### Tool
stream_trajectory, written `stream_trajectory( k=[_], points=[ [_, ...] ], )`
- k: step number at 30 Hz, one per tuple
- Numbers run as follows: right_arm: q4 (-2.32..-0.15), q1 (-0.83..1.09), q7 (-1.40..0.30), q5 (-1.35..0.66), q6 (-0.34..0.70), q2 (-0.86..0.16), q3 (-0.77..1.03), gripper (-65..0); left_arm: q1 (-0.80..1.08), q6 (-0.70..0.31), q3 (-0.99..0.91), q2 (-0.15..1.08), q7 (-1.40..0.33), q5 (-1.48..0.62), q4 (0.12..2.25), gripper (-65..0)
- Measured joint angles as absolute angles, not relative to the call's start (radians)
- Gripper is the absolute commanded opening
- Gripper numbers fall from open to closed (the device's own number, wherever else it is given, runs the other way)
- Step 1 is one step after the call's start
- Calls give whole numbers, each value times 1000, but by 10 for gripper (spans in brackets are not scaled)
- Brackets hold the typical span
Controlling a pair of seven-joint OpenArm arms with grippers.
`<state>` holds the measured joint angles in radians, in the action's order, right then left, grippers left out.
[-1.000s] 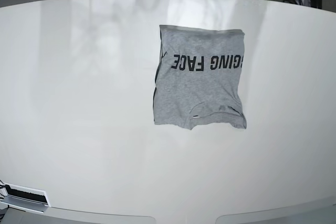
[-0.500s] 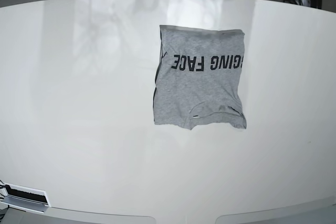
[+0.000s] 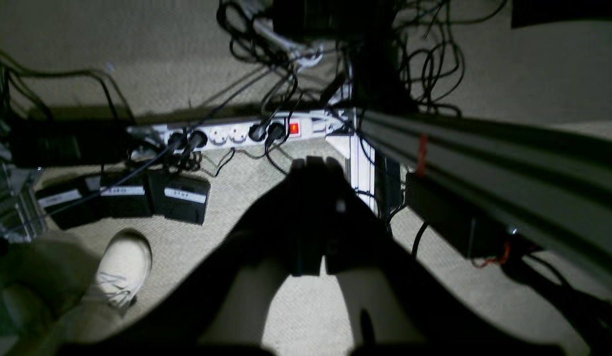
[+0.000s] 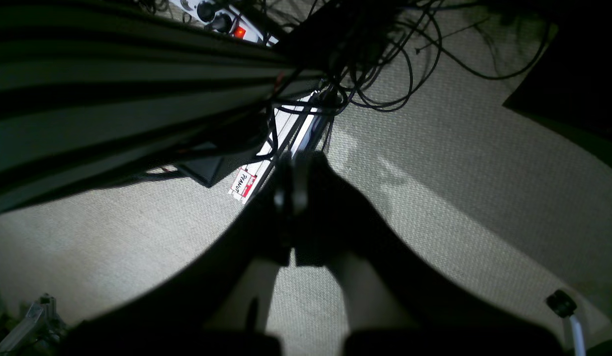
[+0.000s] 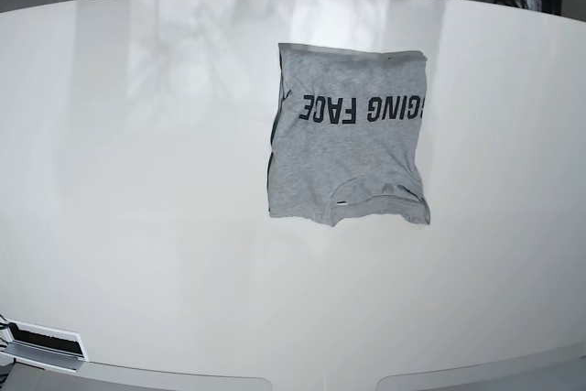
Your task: Layout the t-shirt on the table in an organized manner, then fold the t-shirt properly
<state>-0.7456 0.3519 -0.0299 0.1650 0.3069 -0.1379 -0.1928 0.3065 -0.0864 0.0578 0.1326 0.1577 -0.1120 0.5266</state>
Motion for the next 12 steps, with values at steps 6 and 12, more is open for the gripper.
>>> stream_trajectory(
  k=[6,12],
  points=[
    [-746,350,-30,165,337,-132,-193,-650,302,-86,58,133,155,-112,528,-650],
    [-746,349,-30,165,343,-129,-193,-650,294,-86,58,133,154,-112,533,-650]
  ],
)
